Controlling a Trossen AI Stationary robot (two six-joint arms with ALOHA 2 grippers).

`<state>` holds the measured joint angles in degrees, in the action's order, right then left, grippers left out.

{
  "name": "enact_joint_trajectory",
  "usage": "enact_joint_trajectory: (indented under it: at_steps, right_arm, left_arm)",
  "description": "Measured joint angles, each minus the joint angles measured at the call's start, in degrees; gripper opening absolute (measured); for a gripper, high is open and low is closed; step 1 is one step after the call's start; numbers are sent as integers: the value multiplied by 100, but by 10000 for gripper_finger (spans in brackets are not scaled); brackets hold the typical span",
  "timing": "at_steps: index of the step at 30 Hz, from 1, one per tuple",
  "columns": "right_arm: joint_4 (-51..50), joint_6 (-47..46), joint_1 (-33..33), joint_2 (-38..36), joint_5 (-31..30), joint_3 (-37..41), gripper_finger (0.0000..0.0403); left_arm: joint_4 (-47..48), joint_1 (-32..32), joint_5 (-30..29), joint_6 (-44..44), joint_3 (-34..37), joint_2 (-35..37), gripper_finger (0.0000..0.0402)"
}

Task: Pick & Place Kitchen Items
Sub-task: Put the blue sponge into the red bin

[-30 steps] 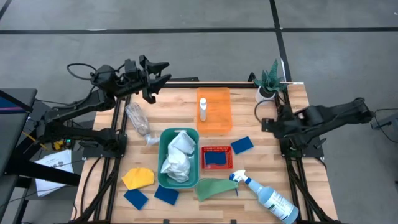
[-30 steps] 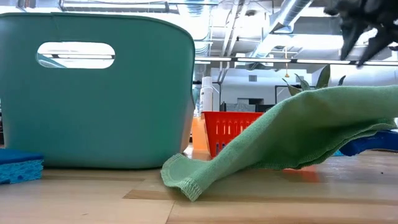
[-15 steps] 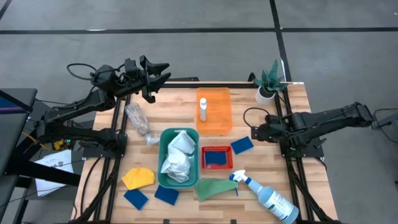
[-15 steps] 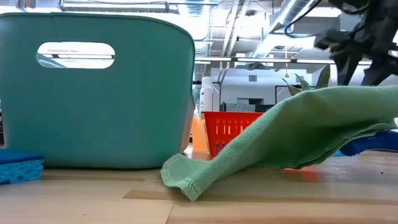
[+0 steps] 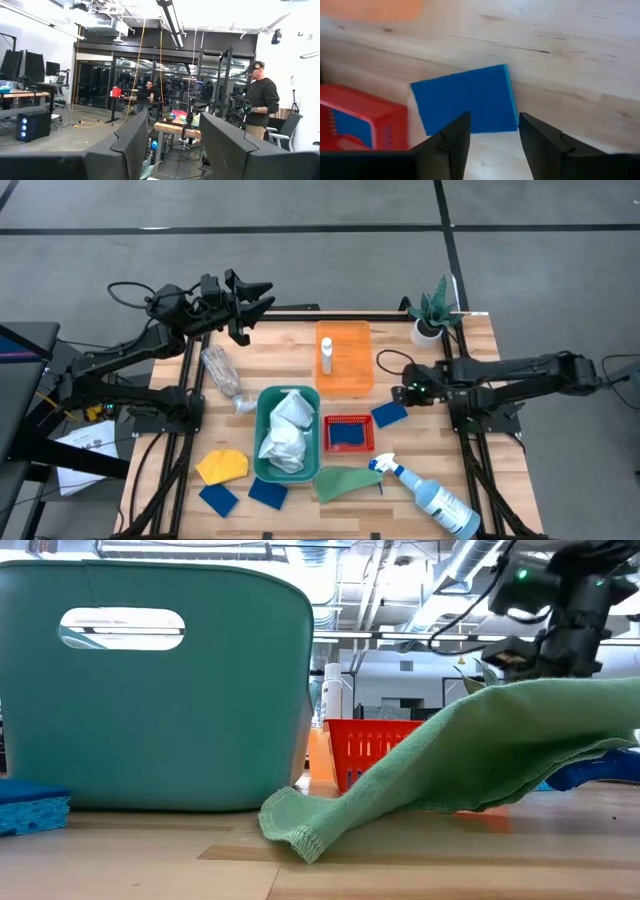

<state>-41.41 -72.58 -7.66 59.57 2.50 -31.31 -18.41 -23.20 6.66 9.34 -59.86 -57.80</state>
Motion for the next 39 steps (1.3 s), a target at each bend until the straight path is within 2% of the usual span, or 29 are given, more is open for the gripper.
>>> enact_joint_trajectory:
  at_steps: [10, 14, 22, 27, 31, 39]
  right_arm:
    - [206, 1359, -570, 916, 574, 20, 159]
    - [608, 1711, -718, 1307, 815, 20, 159]
    - [868, 1861, -645, 1982, 975, -16, 159]
    - [853, 1861, -599, 2000, 945, -10, 157]
    - [922, 1861, -601, 1807, 921, 18, 134]
    - [868, 1877, -581, 1692, 958, 31, 56]
  left_arm:
    - [2, 0, 2, 0, 0, 0, 172]
    - [20, -2, 2, 0, 0, 0, 168]
    - [18, -2, 4, 13, 0, 0, 163]
    - [20, -2, 4, 11, 0, 0, 164]
    - [20, -2, 4, 7, 0, -2, 160]
    - [37, -2, 4, 2, 0, -2, 153]
